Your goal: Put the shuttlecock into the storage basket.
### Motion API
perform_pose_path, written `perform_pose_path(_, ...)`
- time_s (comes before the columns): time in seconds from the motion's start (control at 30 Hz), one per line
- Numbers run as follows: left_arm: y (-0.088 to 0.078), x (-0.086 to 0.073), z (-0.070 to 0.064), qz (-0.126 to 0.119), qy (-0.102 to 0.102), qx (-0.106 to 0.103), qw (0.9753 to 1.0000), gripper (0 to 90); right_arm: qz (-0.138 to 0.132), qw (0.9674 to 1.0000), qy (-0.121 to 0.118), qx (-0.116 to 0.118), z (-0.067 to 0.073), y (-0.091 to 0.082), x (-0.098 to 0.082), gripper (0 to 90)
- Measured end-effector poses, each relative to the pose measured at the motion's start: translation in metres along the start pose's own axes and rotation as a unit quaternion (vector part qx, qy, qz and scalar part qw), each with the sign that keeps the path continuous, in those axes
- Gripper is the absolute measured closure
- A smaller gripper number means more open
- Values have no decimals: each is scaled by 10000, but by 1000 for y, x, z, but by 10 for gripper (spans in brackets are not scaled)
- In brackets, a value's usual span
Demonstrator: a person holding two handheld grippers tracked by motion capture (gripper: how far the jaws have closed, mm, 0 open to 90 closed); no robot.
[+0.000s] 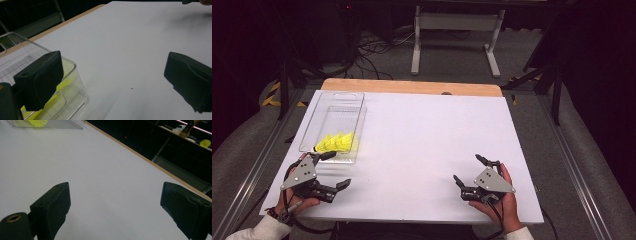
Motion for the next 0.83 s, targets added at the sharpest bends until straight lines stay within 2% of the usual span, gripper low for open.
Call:
perform_pose_path(0.5,3,0,0,71,49,-10,10000,43,5,10000,-10,7,0,0,-1,98)
perform_pose_path(0.83,8,-4,-1,299,88,-81,9995,54,51,10000,11,15,-2,2,-2,93)
Point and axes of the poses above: each handheld gripper's, and its own axes: y roughly forward along the jaws, x roughly out of its top, z roughly to its left, the point moved 2 cm from there along y, roughly forward along the jaws, and after that the axes turned 1 degree about -z, right-handed, at the moved point
